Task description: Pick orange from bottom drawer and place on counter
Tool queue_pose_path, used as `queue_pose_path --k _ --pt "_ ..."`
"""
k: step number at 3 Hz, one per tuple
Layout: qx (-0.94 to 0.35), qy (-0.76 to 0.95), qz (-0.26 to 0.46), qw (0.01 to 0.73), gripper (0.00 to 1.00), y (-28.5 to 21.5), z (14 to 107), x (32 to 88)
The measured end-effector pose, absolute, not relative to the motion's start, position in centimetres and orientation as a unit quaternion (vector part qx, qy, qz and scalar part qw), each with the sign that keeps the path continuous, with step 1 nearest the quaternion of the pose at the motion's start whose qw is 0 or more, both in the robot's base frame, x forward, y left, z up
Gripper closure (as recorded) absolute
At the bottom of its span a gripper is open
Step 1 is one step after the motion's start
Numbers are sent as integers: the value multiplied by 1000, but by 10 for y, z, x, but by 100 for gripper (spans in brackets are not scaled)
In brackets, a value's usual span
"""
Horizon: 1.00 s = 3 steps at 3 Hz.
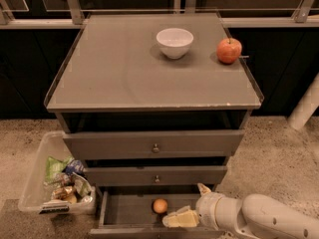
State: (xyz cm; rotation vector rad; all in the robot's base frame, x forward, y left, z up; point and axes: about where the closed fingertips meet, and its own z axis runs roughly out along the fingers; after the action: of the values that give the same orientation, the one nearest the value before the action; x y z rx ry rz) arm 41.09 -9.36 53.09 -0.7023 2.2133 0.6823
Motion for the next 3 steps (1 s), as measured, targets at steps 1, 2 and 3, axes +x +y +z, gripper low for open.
queue_pose_path --k 1,2,3 --pt "-272 856 264 352 0 -93 530 411" --pt "-263 863 248 354 0 -95 508 412" --pt "-261 867 220 363 0 -97 469 420"
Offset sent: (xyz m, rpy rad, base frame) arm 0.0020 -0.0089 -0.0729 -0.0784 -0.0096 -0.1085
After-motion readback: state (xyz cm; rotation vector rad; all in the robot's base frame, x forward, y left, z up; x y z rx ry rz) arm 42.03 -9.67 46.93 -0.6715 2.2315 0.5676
